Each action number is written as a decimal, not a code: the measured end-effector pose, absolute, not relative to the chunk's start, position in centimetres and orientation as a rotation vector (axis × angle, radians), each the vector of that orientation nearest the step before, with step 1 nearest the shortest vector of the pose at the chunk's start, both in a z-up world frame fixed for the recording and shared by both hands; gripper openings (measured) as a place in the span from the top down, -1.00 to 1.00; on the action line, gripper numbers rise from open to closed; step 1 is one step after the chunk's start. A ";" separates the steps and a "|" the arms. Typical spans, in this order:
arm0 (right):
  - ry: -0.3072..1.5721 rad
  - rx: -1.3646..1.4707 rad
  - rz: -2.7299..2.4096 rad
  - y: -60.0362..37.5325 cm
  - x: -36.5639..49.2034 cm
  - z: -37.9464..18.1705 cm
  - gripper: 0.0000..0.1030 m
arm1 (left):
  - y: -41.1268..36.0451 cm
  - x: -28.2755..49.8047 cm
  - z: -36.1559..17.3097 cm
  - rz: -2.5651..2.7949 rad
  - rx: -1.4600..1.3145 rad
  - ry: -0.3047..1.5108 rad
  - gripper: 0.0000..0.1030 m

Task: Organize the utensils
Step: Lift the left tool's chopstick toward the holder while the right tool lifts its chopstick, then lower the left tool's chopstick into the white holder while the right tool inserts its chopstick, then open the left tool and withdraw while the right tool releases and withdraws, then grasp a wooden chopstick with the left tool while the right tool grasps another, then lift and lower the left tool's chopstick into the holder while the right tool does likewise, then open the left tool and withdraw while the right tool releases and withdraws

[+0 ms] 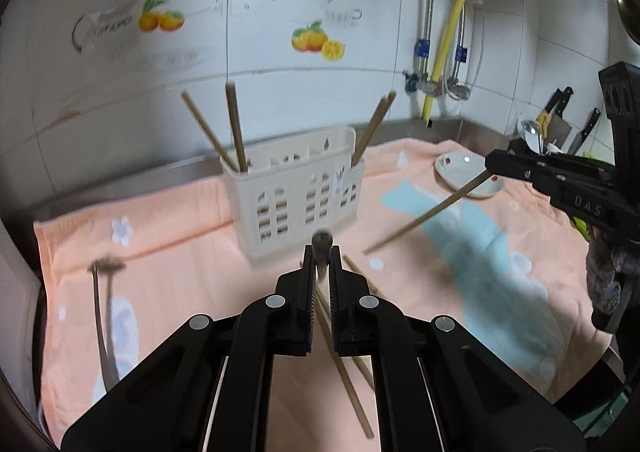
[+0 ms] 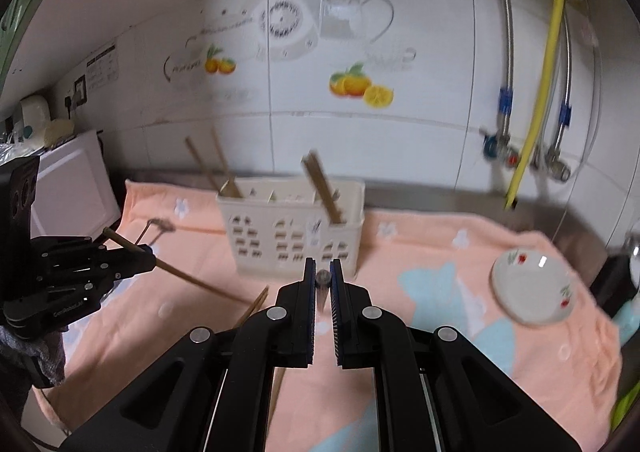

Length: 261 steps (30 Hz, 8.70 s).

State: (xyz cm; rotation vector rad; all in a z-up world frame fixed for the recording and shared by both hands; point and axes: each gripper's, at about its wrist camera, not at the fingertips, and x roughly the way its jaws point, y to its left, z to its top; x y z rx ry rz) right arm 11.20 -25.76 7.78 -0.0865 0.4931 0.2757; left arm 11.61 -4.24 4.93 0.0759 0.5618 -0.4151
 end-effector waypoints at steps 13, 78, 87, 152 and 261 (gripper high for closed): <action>0.365 -0.178 0.236 -25.7 14.0 14.5 0.87 | -5.1 13.1 12.1 -0.429 0.084 0.412 0.90; 0.477 -0.123 0.308 -24.9 11.6 8.1 0.52 | -0.9 14.3 10.4 -0.299 0.005 0.427 0.37; 0.572 -0.055 0.319 -25.2 8.8 3.0 0.51 | -0.7 11.0 6.4 -0.275 0.015 0.482 0.03; 0.635 -0.003 0.294 -24.7 5.7 -1.6 0.86 | -6.5 9.2 -9.6 -0.373 0.040 0.879 0.71; 0.414 -0.066 0.273 -26.4 14.1 9.0 0.10 | -3.4 14.0 10.8 -0.337 0.054 0.348 -0.40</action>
